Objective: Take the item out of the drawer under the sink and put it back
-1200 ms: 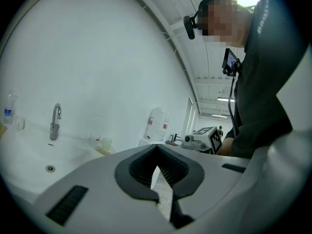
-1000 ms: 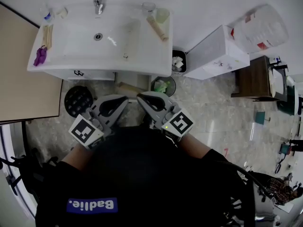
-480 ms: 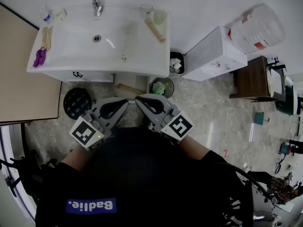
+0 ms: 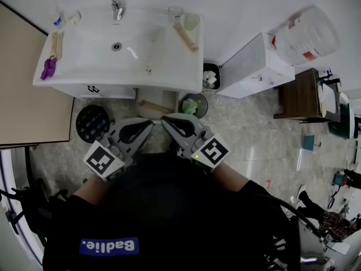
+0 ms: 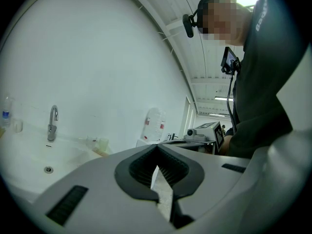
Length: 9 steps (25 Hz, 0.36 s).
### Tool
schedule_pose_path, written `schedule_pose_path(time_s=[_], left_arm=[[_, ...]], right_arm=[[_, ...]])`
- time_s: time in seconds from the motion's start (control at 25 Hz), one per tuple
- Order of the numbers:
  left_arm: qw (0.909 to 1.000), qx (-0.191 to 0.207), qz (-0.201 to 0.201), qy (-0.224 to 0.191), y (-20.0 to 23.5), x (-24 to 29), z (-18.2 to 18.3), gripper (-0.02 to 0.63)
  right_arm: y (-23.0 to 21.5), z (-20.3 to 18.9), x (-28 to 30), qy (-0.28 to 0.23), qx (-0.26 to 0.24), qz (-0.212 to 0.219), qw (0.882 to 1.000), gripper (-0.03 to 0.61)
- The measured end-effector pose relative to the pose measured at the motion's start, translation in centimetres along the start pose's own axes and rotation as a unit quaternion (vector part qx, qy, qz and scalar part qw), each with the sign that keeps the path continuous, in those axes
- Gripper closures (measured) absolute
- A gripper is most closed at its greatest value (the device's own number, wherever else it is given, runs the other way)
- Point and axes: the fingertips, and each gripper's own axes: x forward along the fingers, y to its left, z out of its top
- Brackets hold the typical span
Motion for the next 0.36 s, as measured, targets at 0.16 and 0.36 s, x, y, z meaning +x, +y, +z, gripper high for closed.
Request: schedule_pose_path(time_s=[0.16, 0.36], left_arm=[[1.0000, 0.000, 0.001, -0.004, -0.05, -0.23, 0.00, 0.609], [1.0000, 0.000, 0.002, -0.006, -0.14, -0.71, -0.11, 0.609]], right_arm=[[0.13, -0.18, 0.03, 0.002, 0.002, -0.001, 1.000, 0.577], [0.55, -0.41, 0.24, 0.002, 0.002, -0.001, 1.000, 0.577]])
